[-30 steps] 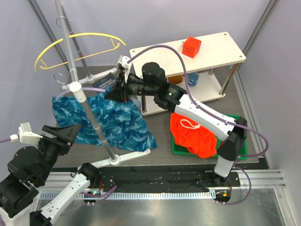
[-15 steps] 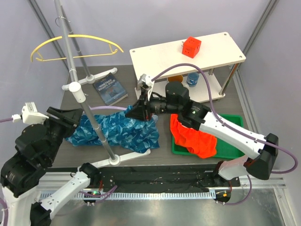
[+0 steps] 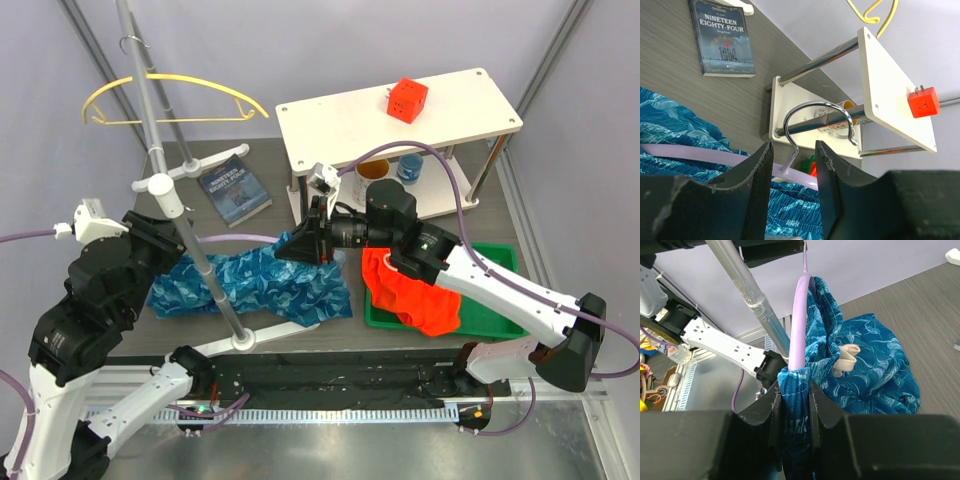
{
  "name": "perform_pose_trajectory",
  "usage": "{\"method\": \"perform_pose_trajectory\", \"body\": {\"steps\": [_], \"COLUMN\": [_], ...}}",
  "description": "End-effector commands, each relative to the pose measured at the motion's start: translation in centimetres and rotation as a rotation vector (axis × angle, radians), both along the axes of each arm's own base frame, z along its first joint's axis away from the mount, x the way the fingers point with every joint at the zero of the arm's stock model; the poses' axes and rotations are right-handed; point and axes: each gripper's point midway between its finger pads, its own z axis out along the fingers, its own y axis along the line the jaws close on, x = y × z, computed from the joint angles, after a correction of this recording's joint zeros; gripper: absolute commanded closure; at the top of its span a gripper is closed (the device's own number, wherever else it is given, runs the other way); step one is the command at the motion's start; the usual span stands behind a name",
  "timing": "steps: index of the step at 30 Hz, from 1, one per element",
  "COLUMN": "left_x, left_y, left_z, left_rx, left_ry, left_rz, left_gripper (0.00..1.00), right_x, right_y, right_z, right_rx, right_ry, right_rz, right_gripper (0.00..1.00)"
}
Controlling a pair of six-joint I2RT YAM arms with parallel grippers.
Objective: Remove the shorts from the hanger
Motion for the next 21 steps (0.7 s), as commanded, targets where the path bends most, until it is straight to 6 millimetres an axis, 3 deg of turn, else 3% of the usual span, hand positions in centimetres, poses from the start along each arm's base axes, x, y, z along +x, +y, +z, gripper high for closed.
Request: {"method": "perform_pose_trajectory", "body": {"steps": [1,4,9,10,13,15,17,18,19,20,21], "left_x": [0.7,1.0,1.6,1.7,2.1,2.0,1.7,1.6,1.4,1.2,1.0], "left_y": [-0.6,-0.7,-1.8,-2.2,-2.5,-2.3,-1.6,-1.4,-1.0,-0.3,0.0], "left_z": [-0.2,-1.1,-0.8,-0.9,-1.0,-1.2,-1.4,-1.5,-2.0,-1.9,-2.1], "left_rx": [-0.013,-0.006,-0.013,-0.015,-0.012,-0.003,0.009,0.008,0.009,-0.004,-0.012], "left_ry": [-0.023,-0.005,-0.022,-0.020,-0.028,-0.023,-0.015,-0.012,0.001,-0.008,-0.005], "left_rz": [-0.008,-0.005,-0.044,-0.057,-0.068,-0.062,-0.035,-0.024,-0.008,0.022,0.039], "left_gripper": [0.61,0.60,0.64,0.67,0.89,0.96,0.99,0.99,0.99,1.00,0.99], "right_x": [-1.6,-2.0,-3.2,-3.2,-2.9,-2.2,0.0,0.5,1.3,1.5,1.8], "right_y": [-1.2,-1.2,-1.4,-1.4,-1.6,-1.7,-2.0,-2.1,-2.3,-2.5,-2.6], "right_z": [5.5,5.9,6.6,6.4,5.8,5.2,3.7,3.2,1.8,1.7,1.3], "right_rx": [0.164,0.177,0.202,0.197,0.177,0.151,0.071,0.045,-0.009,-0.021,-0.038], "right_ry": [-0.079,-0.064,-0.043,-0.035,-0.029,-0.020,0.028,0.045,0.077,0.082,0.089], "right_rz": [0.044,0.060,0.115,0.114,0.091,0.040,-0.089,-0.124,-0.178,-0.193,-0.211], "right_gripper": [0.99,0.99,0.99,0.99,0.99,0.99,0.90,0.76,0.68,0.60,0.45]}}
